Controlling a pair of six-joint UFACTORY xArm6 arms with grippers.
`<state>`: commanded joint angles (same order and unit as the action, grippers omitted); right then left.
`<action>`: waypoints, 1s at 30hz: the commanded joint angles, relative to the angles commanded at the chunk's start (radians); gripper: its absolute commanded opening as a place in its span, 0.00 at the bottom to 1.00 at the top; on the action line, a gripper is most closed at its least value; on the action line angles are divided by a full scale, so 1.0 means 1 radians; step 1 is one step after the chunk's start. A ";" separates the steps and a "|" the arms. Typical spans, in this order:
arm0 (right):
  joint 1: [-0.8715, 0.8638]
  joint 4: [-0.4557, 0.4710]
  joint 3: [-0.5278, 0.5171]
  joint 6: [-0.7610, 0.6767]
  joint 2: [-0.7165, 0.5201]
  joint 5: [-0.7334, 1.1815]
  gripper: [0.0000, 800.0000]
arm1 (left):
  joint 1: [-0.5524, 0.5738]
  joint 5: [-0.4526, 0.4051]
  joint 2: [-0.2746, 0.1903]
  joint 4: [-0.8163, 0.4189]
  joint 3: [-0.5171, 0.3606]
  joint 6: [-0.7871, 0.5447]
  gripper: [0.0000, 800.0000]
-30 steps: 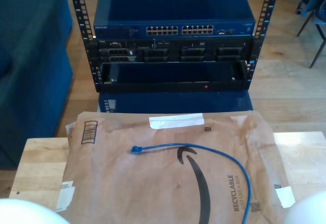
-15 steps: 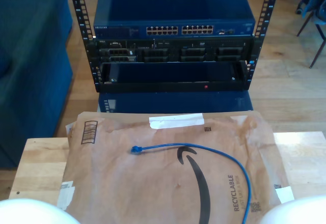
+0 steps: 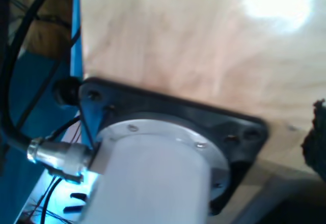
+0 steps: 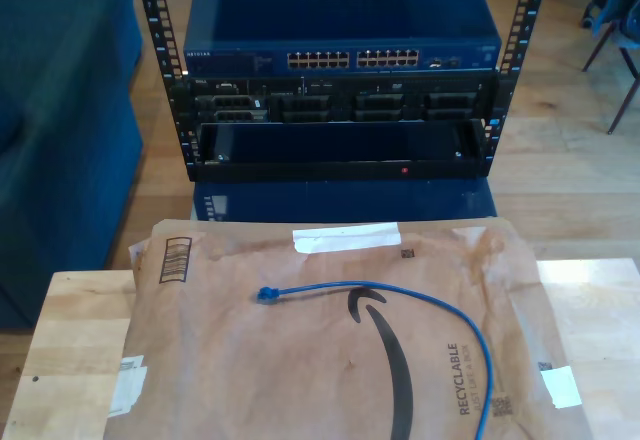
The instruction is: Grab the cable and plug it in
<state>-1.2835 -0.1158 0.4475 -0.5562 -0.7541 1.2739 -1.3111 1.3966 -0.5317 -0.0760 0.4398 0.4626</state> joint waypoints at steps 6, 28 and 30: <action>0.100 0.000 0.169 -0.150 0.072 0.095 0.99 | 0.222 0.132 0.052 0.048 0.190 0.190 1.00; 0.891 0.000 0.450 -0.948 0.229 0.161 0.99 | 0.578 0.137 0.170 0.129 0.368 0.522 1.00; 0.968 0.000 0.476 -1.008 0.270 0.160 0.99 | 0.623 0.137 0.176 0.141 0.381 0.559 1.00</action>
<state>-0.3153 -0.1158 0.9231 -1.5643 -0.4841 1.4335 -0.6882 1.5332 -0.3552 0.0652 0.8203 1.0211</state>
